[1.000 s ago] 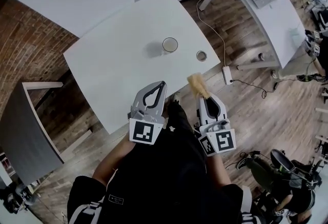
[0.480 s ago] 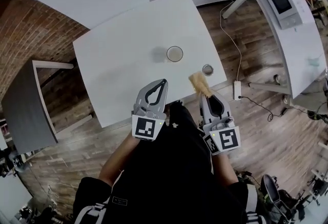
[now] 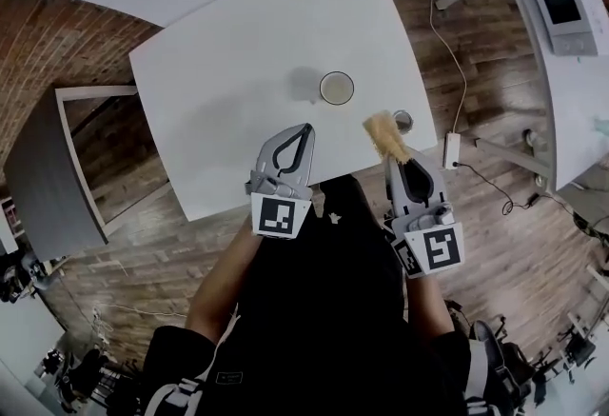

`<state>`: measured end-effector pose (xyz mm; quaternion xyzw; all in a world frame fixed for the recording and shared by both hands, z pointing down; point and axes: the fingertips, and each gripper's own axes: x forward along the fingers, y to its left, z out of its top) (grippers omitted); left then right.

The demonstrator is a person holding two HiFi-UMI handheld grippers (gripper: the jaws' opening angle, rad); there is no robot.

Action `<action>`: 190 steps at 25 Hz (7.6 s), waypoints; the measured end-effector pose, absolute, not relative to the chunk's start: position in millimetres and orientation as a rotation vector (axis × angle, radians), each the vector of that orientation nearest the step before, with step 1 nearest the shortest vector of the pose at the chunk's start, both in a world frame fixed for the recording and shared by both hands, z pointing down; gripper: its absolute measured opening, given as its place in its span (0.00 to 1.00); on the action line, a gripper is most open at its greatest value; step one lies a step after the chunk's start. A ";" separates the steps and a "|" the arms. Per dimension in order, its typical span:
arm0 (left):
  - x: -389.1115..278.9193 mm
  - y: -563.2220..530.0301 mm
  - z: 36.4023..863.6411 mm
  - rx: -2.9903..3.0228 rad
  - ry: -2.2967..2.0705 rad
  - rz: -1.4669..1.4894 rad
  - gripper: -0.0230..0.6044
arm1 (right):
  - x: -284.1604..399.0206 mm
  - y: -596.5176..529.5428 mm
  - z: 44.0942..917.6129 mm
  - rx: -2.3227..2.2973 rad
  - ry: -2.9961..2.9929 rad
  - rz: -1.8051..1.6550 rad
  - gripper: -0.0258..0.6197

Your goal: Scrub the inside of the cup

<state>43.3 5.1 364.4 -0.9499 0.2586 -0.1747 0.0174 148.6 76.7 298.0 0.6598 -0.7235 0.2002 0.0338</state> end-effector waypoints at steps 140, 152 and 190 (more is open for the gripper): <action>96.2 -0.5 504.0 -2.990 0.563 -1.014 0.14 | 117.6 -36.2 527.1 0.764 -1.475 0.294 0.09; 100.3 -2.5 506.8 -2.964 0.566 -1.021 0.14 | 114.1 -24.1 530.6 0.624 -1.527 0.592 0.09; 101.0 -0.6 513.0 -2.910 0.552 -1.031 0.14 | 118.5 -27.6 520.9 0.829 -1.624 0.588 0.09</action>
